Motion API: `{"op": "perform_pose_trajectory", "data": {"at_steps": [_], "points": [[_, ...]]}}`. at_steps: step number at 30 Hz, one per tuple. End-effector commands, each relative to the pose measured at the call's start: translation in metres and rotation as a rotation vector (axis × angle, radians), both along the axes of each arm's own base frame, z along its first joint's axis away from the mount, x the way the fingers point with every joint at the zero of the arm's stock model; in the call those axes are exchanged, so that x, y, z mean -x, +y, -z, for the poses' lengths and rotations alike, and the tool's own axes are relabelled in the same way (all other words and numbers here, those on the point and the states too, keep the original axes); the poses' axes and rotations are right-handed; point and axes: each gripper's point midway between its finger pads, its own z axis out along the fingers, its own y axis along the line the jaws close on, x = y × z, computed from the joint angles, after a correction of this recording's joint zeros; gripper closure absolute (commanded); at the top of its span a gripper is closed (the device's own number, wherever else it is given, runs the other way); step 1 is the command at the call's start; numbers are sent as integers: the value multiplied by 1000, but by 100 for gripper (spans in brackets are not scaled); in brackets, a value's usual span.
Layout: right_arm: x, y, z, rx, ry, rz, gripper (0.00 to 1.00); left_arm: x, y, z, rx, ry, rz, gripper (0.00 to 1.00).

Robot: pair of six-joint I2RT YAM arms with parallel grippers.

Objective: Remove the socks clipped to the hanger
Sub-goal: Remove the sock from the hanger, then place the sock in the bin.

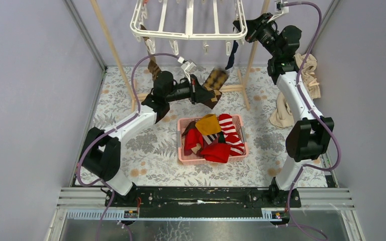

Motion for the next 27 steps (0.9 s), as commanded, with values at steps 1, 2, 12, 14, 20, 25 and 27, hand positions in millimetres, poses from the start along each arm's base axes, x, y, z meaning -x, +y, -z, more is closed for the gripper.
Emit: {"op": "perform_pose_trajectory", "data": {"at_steps": [1, 2, 12, 14, 20, 25, 27], "points": [[21, 0, -47, -25, -126, -2, 95, 10, 10, -9, 14, -49, -15, 100], [22, 1, -47, -27, -122, -7, 88, 14, 11, -9, 19, -45, -11, 100], [35, -11, -16, -11, -6, 49, 27, 65, 15, -38, 42, -6, 77, 100], [36, -19, -2, -7, 36, 94, 26, 78, 14, -43, 33, 11, 96, 100], [32, -43, 39, 1, 134, 202, 26, 111, 21, -48, 37, 72, 123, 100], [19, -44, 62, 17, 165, 220, 25, 127, 19, -28, 12, 141, 123, 100], [10, -43, 72, 23, 173, 219, 25, 127, 19, -13, -5, 166, 109, 100]]}}
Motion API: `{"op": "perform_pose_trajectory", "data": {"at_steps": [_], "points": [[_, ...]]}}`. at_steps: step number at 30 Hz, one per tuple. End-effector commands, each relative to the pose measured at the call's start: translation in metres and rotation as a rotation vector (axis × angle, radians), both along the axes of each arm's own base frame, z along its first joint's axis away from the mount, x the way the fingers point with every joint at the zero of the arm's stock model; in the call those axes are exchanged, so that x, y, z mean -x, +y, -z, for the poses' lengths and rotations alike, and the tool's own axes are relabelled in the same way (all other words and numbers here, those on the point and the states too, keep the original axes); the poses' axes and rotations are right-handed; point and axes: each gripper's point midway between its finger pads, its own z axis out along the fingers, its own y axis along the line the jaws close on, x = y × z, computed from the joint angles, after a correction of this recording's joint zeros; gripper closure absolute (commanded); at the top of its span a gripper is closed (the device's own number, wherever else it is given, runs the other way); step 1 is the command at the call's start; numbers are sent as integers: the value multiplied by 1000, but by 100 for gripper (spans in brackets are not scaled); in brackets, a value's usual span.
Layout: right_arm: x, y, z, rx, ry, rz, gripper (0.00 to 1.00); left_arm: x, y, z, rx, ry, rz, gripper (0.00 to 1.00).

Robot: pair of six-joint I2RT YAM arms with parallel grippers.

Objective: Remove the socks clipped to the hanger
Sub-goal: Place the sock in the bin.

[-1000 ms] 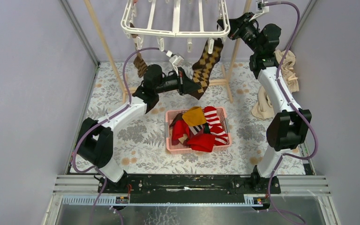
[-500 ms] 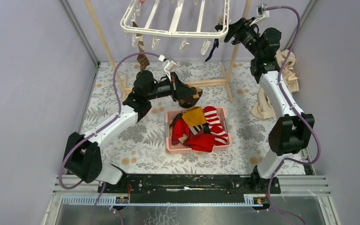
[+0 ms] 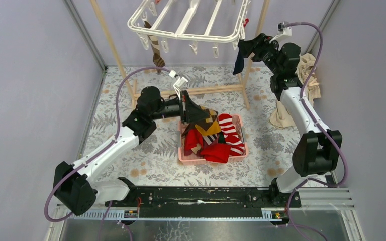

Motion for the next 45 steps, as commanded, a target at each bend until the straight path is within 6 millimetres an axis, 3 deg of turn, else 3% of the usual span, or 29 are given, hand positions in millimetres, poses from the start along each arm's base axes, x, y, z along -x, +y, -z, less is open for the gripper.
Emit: {"op": "perform_pose_trajectory", "data": {"at_steps": [1, 9, 15, 21, 30, 35, 40, 44, 45], "points": [[-15, -4, 1, 20, -48, 35, 25, 4, -2, 38, -58, 108, -21, 100], [-43, 29, 20, 91, -64, 15, 24, 2, -23, 102, -126, 189, -38, 100], [-57, 47, 34, 135, -82, 46, 23, -1, -25, 130, -152, 227, -80, 97], [-72, 42, 43, 144, -91, 124, 21, 23, -20, 147, -188, 273, -70, 98], [-76, 35, 48, 138, -94, 172, 21, 61, -5, 141, -225, 298, -64, 99], [-81, 40, 46, 107, -98, 156, 24, 74, 7, 165, -268, 361, -85, 98], [-86, 49, 47, 45, -112, 103, 31, 72, 14, 216, -339, 434, -135, 82], [-91, 50, 48, 13, -111, 89, 43, 64, 10, 238, -348, 440, -154, 60], [-91, 50, 48, 10, -109, 90, 48, 61, 8, 239, -344, 438, -161, 50]]}}
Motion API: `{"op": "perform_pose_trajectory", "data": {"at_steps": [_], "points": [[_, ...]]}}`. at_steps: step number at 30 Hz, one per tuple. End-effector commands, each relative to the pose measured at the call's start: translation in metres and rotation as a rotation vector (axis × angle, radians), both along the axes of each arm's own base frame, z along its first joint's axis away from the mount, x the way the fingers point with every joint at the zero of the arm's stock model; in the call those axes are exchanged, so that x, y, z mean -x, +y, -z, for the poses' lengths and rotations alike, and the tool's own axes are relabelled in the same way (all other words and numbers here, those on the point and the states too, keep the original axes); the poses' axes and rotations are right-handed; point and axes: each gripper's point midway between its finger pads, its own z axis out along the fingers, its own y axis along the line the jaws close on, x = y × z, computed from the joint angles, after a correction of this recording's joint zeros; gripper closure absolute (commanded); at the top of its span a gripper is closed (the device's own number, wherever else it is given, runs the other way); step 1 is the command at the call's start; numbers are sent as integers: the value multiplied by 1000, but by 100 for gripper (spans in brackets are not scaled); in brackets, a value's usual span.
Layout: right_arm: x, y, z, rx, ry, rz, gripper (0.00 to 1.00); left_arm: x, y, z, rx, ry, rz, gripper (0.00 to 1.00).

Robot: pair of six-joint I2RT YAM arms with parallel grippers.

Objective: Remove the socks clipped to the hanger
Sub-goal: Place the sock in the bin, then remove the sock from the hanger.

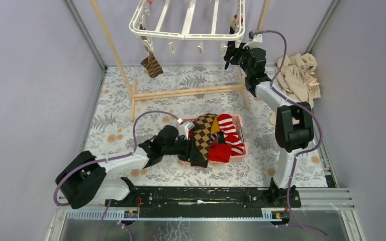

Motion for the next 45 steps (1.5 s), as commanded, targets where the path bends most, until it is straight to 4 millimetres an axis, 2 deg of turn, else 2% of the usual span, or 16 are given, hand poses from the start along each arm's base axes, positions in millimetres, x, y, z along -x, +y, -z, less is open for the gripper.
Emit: {"op": "perform_pose_trajectory", "data": {"at_steps": [1, 2, 4, 7, 9, 15, 19, 25, 30, 38, 41, 45], "points": [[-1, 0, -51, -73, -127, -19, 53, -18, -10, 1, 39, -63, -42, 33], [0, -1, -52, -72, -129, -19, 59, -20, -11, 1, 33, -67, -45, 18], [3, -4, -55, -69, -133, -21, 73, -22, -11, -3, 30, -79, -45, 3], [10, -9, -64, -72, -143, -29, 93, -27, -10, -21, 28, -126, -52, 1], [18, -14, -73, -87, -150, -38, 99, -31, -9, -38, 28, -165, -63, 1], [47, -24, -92, -127, -125, -122, 100, -38, -13, -105, 79, -262, -52, 2], [71, -24, -99, -115, -84, -187, 100, -49, -1, -120, 32, -294, -129, 1], [116, -11, -110, -126, -43, -330, 100, -75, 18, -129, 39, -326, -239, 1], [150, -4, -117, -147, -16, -412, 100, -96, 15, -151, 81, -404, -262, 2], [167, -2, -95, -148, 98, -451, 100, -135, -20, -223, 266, -538, -228, 2], [172, 1, -83, -172, 126, -470, 100, -153, -31, -244, 312, -589, -220, 2], [181, 6, -68, -204, 169, -522, 100, -182, -39, -260, 400, -645, -221, 2]]}}
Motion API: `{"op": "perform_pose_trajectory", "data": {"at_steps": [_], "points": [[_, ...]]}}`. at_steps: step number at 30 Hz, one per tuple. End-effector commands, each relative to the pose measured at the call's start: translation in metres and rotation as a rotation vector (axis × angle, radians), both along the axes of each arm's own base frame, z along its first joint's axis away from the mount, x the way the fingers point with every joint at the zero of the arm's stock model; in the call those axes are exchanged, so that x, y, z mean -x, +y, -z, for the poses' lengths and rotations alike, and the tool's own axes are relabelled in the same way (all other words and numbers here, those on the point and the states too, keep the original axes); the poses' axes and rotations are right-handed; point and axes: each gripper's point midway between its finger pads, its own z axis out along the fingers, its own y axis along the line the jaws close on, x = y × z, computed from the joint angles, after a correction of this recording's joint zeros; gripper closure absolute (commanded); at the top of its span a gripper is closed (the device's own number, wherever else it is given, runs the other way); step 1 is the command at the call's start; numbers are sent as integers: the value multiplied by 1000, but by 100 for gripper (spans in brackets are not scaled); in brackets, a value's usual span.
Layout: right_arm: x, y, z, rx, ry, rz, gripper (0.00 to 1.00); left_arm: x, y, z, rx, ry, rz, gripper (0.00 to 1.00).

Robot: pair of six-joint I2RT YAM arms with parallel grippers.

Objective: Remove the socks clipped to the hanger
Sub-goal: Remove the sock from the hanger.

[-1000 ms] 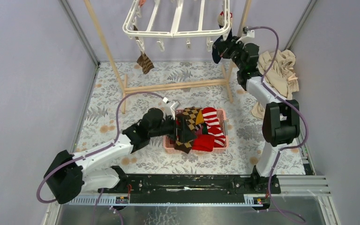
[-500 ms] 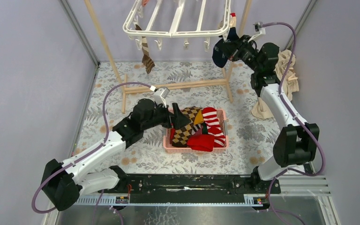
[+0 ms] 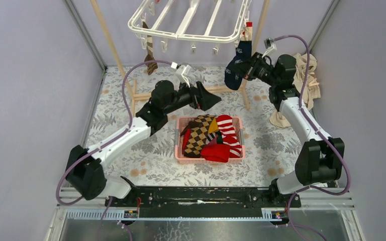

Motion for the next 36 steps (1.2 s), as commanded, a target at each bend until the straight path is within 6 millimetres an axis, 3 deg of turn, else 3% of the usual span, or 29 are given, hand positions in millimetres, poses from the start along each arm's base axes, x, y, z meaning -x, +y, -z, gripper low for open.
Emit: {"op": "perform_pose_trajectory", "data": {"at_steps": [1, 7, 12, 31, 33, 34, 36], "points": [[23, 8, -10, -41, -20, -90, 100, -33, -10, -44, 142, -171, 31, 2], [32, 11, -3, -47, 0, -134, 100, -66, -29, -31, 187, -226, 69, 1], [38, 14, -4, -70, 2, -158, 100, -80, -27, -20, 235, -247, 83, 1], [42, 22, -2, -197, 45, -244, 100, -76, -36, -29, 420, -299, 223, 2], [43, 23, -2, -204, 48, -247, 100, -74, -37, -30, 426, -301, 237, 12], [43, 23, -1, -208, 50, -249, 100, -73, -39, -31, 428, -302, 256, 23], [43, 24, 0, -214, 55, -251, 100, -71, -43, -30, 433, -287, 304, 60]]}}
